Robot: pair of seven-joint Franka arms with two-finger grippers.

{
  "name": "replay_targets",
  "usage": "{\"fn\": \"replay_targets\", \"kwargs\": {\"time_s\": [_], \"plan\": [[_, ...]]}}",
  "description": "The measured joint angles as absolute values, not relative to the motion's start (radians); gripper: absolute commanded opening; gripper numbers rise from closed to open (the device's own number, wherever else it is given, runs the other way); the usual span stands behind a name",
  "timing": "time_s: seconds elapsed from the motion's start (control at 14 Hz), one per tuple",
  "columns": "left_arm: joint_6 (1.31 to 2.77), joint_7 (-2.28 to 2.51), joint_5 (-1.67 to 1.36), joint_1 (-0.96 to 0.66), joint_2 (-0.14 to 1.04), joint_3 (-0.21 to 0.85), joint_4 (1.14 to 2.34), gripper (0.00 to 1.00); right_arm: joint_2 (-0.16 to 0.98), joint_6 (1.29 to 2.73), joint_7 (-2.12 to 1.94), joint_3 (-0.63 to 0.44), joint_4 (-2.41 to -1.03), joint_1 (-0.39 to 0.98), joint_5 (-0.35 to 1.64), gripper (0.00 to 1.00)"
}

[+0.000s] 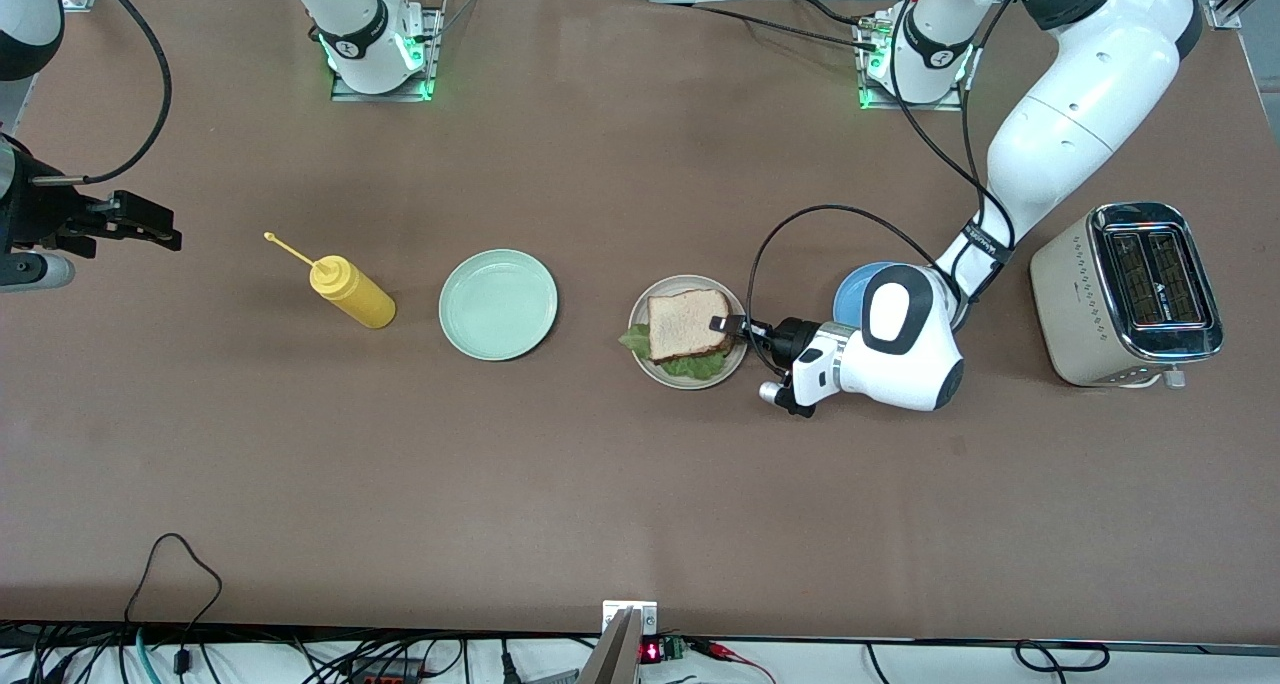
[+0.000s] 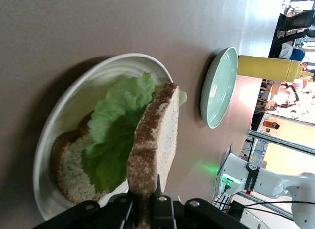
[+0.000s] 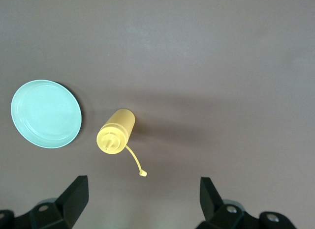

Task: Make sandwich in beige plate with both arms
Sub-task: 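Lower the toast onto the lettuce on the beige plate with the left gripper, then open the left gripper and draw it back from the sandwich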

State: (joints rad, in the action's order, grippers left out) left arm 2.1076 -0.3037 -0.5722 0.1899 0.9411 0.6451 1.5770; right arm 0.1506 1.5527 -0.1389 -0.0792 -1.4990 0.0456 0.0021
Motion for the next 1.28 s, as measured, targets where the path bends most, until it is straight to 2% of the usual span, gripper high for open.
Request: {"fn": "replay_targets", "kwargs": {"time_s": [0.07,0.21,0.86,1.28], "plan": [[2.109,-0.307,-0.572,0.190,0.944,0.644,1.577,0.58,0.151,1.553,-0.139,-0.079,-1.499,0.046,0.002,1.00],[2.112,-0.308,-0.572,0.191,0.945,0.637,1.577,1.00,0.151,1.553,-0.139,-0.079,-1.499,0.046,0.003,1.00],[2.116,-0.318,-0.572,0.251,0.945,0.631,1.520,1.00,0.151,1.553,-0.139,-0.080,-1.499,0.044,0.006,1.00],[2.059,-0.321,-0.504,0.300,0.940,0.619,1.519,1.00,0.152,1.553,-0.157,-0.080,-1.499,0.043,0.006,1.00]]}}
